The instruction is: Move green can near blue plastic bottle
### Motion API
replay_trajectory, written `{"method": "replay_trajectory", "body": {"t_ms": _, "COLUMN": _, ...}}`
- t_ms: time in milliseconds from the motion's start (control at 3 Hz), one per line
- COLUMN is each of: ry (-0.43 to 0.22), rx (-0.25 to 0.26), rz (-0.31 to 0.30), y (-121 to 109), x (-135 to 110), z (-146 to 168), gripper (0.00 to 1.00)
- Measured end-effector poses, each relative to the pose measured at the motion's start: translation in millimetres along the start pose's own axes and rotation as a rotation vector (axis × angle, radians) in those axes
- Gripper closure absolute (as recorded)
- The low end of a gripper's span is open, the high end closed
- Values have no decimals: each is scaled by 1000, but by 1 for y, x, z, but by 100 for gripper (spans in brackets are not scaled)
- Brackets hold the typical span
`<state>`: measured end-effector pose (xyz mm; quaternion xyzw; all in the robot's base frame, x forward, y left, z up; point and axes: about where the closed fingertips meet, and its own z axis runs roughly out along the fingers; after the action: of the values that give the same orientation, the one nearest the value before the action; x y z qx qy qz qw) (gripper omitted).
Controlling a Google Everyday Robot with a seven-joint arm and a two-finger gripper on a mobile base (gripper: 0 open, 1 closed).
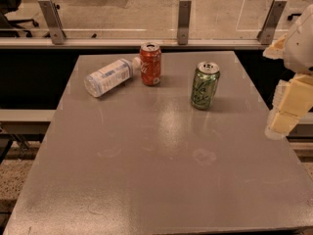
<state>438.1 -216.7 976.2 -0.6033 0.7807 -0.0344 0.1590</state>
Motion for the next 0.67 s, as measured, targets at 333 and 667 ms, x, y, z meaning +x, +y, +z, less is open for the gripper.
{"method": "replay_trajectory", "body": {"t_ms": 333, "ry": 0, "rx": 0, "rz": 0, "y": 0, "x": 0, "z": 0, "gripper": 0}}
{"method": "replay_trajectory", "body": {"t_ms": 667, "ry": -23, "rx": 10, "rz": 12, "y": -8, "x": -4, "z": 2, "gripper": 0}}
